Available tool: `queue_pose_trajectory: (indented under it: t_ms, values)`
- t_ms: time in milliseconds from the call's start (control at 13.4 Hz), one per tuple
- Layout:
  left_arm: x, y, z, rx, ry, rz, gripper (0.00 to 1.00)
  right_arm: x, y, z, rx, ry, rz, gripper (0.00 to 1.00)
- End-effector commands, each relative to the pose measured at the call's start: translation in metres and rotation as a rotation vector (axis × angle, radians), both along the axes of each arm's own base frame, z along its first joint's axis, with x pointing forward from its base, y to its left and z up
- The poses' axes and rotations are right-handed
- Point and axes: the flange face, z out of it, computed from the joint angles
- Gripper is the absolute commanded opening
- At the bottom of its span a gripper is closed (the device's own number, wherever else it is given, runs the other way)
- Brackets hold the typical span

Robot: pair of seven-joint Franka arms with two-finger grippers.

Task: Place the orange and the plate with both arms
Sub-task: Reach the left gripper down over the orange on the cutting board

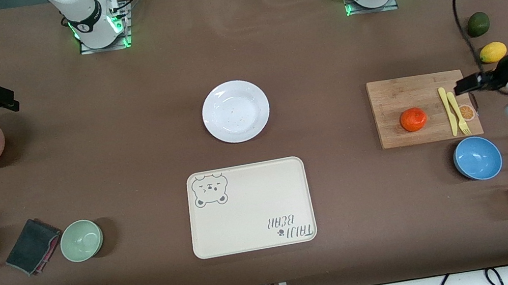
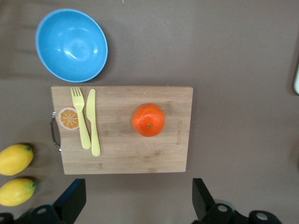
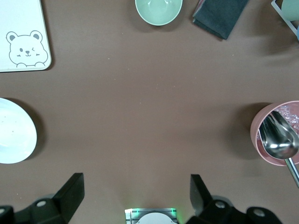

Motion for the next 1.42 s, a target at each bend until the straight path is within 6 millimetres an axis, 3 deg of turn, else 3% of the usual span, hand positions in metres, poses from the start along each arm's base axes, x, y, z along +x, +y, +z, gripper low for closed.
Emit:
queue_pose_trajectory:
  t_ms: [0, 149, 448, 672, 896, 1343]
  values:
    - [0.017, -0.005, -0.018, 0.035, 0.014, -0.021, 1.0, -0.006, 0.001, 0.003, 0.014, -0.01, 0.01, 1.0]
    - [0.021, -0.007, -0.056, 0.093, 0.018, -0.054, 1.0, -0.006, 0.001, 0.003, 0.014, -0.01, 0.01, 1.0]
    - [0.01, -0.009, -0.098, 0.093, -0.013, -0.059, 1.0, -0.006, 0.001, 0.002, 0.014, -0.009, 0.01, 1.0]
    - [-0.011, -0.027, -0.137, 0.103, -0.087, -0.009, 1.0, -0.005, 0.001, 0.002, 0.015, -0.015, 0.01, 1.0]
    - [-0.035, -0.032, -0.173, 0.107, -0.14, 0.005, 1.0, -0.003, 0.001, 0.001, 0.015, -0.019, 0.01, 1.0]
    - [-0.054, -0.032, -0.215, 0.129, -0.126, -0.017, 1.0, -0.003, 0.001, 0.001, 0.015, -0.019, 0.01, 1.0]
